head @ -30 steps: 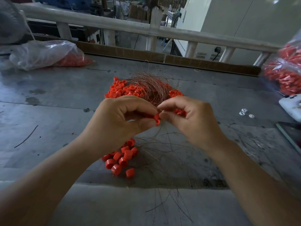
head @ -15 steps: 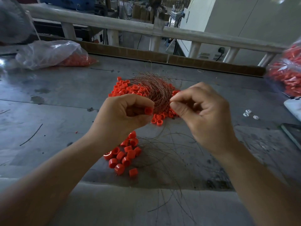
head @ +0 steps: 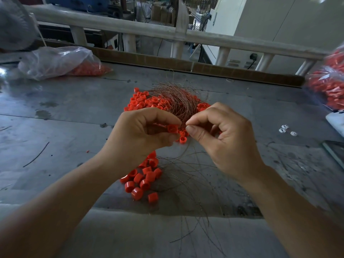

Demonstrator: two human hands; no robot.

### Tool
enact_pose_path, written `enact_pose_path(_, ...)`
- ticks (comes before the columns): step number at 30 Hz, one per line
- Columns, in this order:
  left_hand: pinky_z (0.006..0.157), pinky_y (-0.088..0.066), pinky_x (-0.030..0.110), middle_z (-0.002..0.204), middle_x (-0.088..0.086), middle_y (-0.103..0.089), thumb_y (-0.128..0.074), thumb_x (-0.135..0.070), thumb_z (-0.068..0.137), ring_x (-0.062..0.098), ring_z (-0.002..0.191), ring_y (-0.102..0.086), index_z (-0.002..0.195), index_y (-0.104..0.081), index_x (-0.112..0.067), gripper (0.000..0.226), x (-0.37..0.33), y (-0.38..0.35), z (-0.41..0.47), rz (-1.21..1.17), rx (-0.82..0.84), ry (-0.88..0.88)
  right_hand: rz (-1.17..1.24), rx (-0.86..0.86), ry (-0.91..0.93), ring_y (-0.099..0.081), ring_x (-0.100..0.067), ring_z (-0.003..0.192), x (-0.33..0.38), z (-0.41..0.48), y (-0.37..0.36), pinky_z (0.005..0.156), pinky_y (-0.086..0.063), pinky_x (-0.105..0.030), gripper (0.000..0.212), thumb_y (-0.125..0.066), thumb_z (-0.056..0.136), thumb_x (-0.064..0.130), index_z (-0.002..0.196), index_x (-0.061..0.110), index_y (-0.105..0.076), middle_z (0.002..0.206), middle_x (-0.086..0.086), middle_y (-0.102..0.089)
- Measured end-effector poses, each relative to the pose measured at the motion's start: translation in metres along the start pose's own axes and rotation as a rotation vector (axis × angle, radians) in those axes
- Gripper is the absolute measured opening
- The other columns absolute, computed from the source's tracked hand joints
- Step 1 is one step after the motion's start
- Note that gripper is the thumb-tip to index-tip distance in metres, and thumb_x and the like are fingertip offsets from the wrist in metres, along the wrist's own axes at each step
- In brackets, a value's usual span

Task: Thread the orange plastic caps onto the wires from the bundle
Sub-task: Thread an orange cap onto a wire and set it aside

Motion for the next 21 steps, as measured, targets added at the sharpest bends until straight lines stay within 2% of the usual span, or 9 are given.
enact_pose_path(3, 0.066, -0.050, 0.012, 0.079, -0.002, -0.072, -0.064, -0.012, 0.061, 0.006, 0.070, -0.068, 0.089, -0.068, -0.022, 0.030, 0.005, 0.001, 0.000, -0.109, 0.025, 0.042, 0.006, -0.013, -0.015, -0.052, -0.004, 0.067, -0.001, 0.000, 0.002, 0.061, -0.037, -0.008, 0.003, -0.066, 0.076, 0.012, 0.076, 0.011, -0.068, 0.072, 0.008, -0.055)
enact_pose_path(6, 0.067, -0.049, 0.011, 0.076, -0.007, -0.068, -0.066, -0.016, 0.061, 0.005, 0.068, -0.064, 0.091, -0.069, -0.025, 0.032, 0.006, 0.001, 0.000, -0.095, 0.030, 0.050, 0.015, -0.022, -0.041, -0.052, -0.002, 0.067, -0.003, 0.000, 0.004, 0.061, -0.036, -0.007, 0.003, -0.065, 0.077, 0.013, 0.076, 0.013, -0.068, 0.072, 0.013, -0.055)
enact_pose_path(11, 0.065, -0.051, 0.015, 0.075, -0.001, -0.069, -0.060, -0.009, 0.066, 0.009, 0.070, -0.066, 0.092, -0.063, -0.010, 0.026, 0.011, -0.001, 0.000, -0.204, 0.035, 0.082, 0.009, -0.027, -0.058, -0.054, -0.004, 0.068, -0.004, 0.000, 0.004, 0.061, -0.037, -0.008, 0.003, -0.065, 0.077, 0.014, 0.076, 0.014, -0.068, 0.073, 0.012, -0.056)
enact_pose_path(17, 0.064, -0.050, 0.012, 0.074, -0.001, -0.071, -0.067, -0.017, 0.059, 0.006, 0.065, -0.066, 0.084, -0.073, -0.027, 0.028, 0.011, -0.001, -0.001, -0.198, 0.065, 0.088, 0.004, -0.026, -0.067, -0.054, -0.004, 0.068, -0.005, 0.001, 0.004, 0.060, -0.037, -0.008, 0.004, -0.065, 0.077, 0.015, 0.076, 0.013, -0.068, 0.072, 0.013, -0.056)
enact_pose_path(21, 0.064, -0.051, 0.015, 0.081, 0.001, -0.072, -0.066, -0.015, 0.062, 0.010, 0.070, -0.067, 0.092, -0.068, -0.019, 0.031, 0.011, -0.002, -0.001, -0.178, 0.069, 0.071, 0.024, -0.009, -0.072, -0.054, -0.006, 0.067, -0.005, 0.000, 0.001, 0.059, -0.037, -0.008, 0.003, -0.065, 0.077, 0.015, 0.076, 0.014, -0.068, 0.072, 0.011, -0.056)
Point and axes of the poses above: each hand's wrist, its own z-axis towards the middle knuckle, its own y-axis out of the back of the hand, x = y × z, the point moved 9 cm from there along z, towards the middle knuckle
